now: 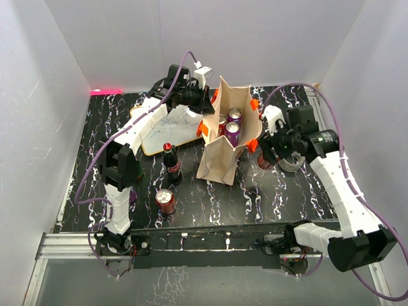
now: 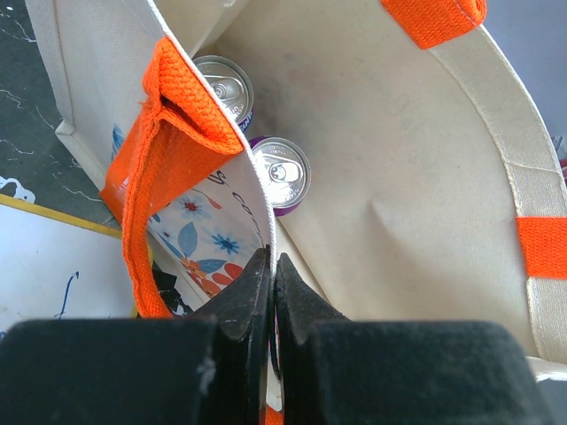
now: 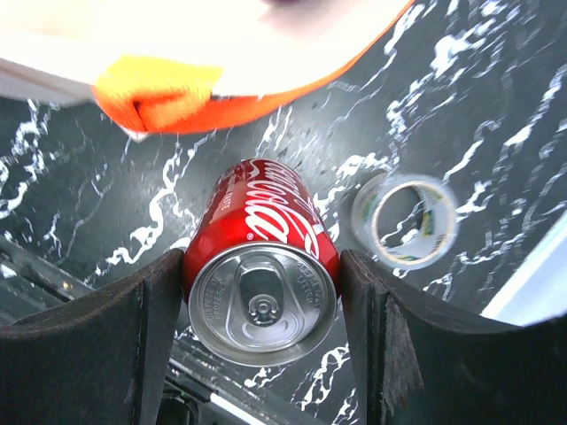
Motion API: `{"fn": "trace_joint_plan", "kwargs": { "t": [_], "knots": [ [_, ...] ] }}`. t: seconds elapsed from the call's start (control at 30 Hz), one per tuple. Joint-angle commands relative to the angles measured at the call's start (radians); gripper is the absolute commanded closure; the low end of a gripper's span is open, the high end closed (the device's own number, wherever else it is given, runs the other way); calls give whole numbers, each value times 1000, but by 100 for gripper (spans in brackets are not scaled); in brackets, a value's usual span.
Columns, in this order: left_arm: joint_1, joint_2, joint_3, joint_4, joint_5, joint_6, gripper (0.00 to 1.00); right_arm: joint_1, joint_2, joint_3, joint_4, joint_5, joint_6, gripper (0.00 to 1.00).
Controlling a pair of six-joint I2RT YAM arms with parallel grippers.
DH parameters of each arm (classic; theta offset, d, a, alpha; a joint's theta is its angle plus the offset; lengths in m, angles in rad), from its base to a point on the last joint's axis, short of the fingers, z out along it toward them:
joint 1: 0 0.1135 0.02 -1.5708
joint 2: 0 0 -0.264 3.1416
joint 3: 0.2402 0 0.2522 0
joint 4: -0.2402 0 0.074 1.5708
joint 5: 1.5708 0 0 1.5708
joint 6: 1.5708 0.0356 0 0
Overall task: Place the beverage into the canvas bag
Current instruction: Pick up the drink from the center of the board, then place the drink in the canvas bag.
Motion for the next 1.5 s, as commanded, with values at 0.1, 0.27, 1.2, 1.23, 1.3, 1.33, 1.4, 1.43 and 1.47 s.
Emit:
{"fn": "trace_joint_plan", "kwargs": {
  "t": [0.1, 0.27, 1.2, 1.23, 1.3, 1.33, 1.4, 1.43, 1.47],
  "knots": [
    [-11, -45, 20, 31, 17, -4, 100, -2, 15, 403, -62, 20, 38, 92],
    [-11, -37, 35, 37, 18, -9, 100, -2, 102, 602, -70, -14, 58, 92],
    [-7, -99, 1, -65, 20, 153, 77, 136, 472, 474, 433, -170, 154, 92],
    [-8, -97, -1, -72, 20, 153, 73, 137, 477, 471, 433, -182, 156, 92],
    [-8, -103, -5, -84, 17, 153, 71, 144, 492, 466, 438, -197, 155, 92],
    [-8, -109, -9, -87, 14, 153, 70, 148, 499, 466, 442, -200, 156, 92],
    [-6, -119, -24, -90, 13, 154, 71, 157, 516, 467, 451, -203, 154, 92],
    [-4, -123, -31, -89, 13, 150, 75, 161, 525, 468, 453, -203, 154, 92],
    [0, -125, -35, -88, 16, 144, 80, 168, 534, 468, 454, -205, 150, 92]
  ]
}}
